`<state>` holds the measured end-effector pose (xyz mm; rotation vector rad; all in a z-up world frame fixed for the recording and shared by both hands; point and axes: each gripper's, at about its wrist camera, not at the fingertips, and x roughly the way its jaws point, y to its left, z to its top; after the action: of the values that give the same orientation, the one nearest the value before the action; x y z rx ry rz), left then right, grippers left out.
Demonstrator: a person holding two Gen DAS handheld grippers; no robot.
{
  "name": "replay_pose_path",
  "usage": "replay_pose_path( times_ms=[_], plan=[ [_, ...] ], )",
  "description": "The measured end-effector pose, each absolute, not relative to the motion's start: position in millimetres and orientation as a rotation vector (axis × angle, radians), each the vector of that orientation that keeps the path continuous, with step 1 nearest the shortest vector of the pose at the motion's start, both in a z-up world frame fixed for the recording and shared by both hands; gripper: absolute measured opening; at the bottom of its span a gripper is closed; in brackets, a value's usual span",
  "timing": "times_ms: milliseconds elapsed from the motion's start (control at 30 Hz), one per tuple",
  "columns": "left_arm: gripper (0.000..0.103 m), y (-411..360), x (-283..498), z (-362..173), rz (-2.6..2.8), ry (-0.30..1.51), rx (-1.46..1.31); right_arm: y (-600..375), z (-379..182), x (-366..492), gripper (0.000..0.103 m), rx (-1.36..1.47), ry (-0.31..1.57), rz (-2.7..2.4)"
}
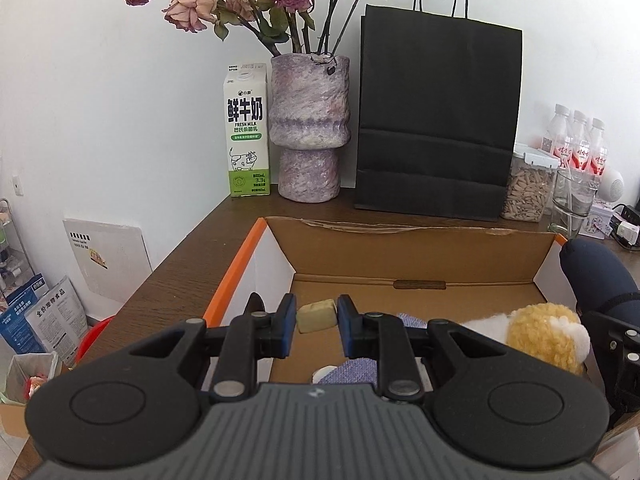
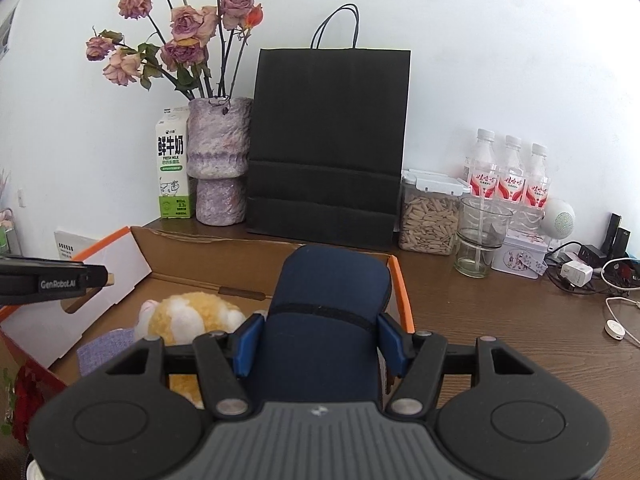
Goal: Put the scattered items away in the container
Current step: 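Open both tools to drop the soap bar and navy pouch in the box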
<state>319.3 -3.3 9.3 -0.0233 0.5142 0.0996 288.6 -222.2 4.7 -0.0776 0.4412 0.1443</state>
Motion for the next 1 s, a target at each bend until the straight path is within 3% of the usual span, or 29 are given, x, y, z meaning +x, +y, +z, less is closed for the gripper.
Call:
replay_pose_path(
  times_ms=[100, 133, 167, 200, 233, 367, 1000],
  plan=[
    [0.027, -3.4, 317.2, 9.0, 0.110, 0.504, -0.022, -225.8, 3.1, 290.7, 0.066, -0.045, 0.451, 0.151],
    [0.043, -3.2, 315.7, 9.2, 0.110, 0.503, -0.022, -228.5, 2.9, 290.1, 0.067, -0.021, 0.451, 0.155],
    [0.076, -2.3, 313.9, 9.4, 0.114, 0.499, -0.027, -230.1, 3.5, 289.0, 0.077, -0.008, 0.448, 0.154],
    [0.094, -0.9, 311.4, 10.3, 0.121, 0.488, -0.036, -231.5, 4.5, 286.7, 0.091, 0.000, 0.436, 0.151],
    [0.103, 1.0, 307.1, 11.9, 0.126, 0.460, -0.046, -232.1, 5.9, 283.3, 0.095, 0.003, 0.414, 0.145],
    [0.103, 5.2, 299.2, 17.2, 0.123, 0.438, -0.072, -230.2, 10.3, 272.9, 0.100, -0.005, 0.374, 0.156],
    [0.103, -3.4, 290.9, 5.6, 0.115, 0.449, -0.022, -222.4, 2.6, 250.4, 0.100, -0.042, 0.377, 0.177]
  ],
)
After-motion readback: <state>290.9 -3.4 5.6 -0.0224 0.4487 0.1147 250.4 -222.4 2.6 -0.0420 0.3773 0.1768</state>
